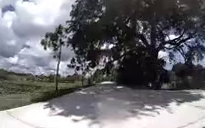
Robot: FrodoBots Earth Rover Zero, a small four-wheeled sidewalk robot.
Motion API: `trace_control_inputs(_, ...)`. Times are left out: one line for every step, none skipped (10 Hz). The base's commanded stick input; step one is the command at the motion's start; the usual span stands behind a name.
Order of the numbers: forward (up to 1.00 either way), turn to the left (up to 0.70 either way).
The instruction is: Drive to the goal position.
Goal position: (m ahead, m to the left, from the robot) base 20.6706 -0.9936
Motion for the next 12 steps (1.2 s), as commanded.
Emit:
trace_control_inputs(0.7, 0.0)
trace_control_inputs(0.7, 0.0)
trace_control_inputs(0.7, 0.0)
trace_control_inputs(0.7, 0.0)
trace_control_inputs(0.7, 0.0)
trace_control_inputs(0.7, 0.0)
trace_control_inputs(0.7, 0.0)
trace_control_inputs(0.7, 0.0)
trace_control_inputs(0.7, 0.0)
trace_control_inputs(0.7, 0.0)
trace_control_inputs(0.7, 0.0)
trace_control_inputs(0.7, 0.0)
